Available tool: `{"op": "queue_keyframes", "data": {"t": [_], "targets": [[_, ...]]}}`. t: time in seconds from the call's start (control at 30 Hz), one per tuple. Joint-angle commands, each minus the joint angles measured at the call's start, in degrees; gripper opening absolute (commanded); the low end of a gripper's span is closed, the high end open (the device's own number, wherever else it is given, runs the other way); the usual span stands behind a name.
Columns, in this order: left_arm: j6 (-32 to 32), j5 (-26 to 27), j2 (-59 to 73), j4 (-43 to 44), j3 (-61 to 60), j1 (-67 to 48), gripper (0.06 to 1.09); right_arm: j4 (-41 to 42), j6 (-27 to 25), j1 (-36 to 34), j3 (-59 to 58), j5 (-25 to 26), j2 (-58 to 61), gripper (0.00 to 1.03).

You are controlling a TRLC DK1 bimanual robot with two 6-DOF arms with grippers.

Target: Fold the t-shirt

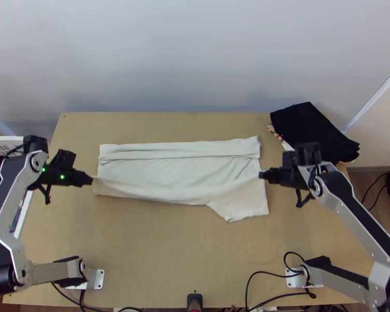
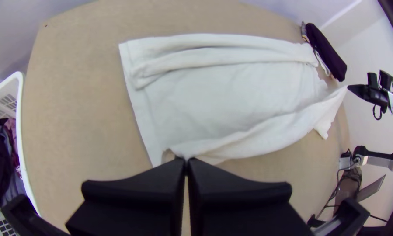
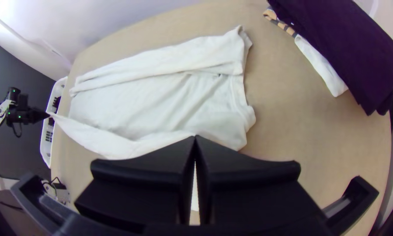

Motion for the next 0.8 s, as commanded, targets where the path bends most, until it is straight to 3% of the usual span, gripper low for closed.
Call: {"op": "queue_keyframes", "data": {"t": [0.0, 0.77], "targets": [[-2.5, 0.4, 3.7, 0.8, 4.7, 0.5, 0.1, 1.6, -1.1, -1.1, 4.3, 0.6, 4.1, 0.03], [-11.6, 0.1, 24.2, 3.1, 26.7, -0.5, 0.1, 5.9, -2.2, -3.6, 29.3, 1.6, 32.5, 0.03]]}}
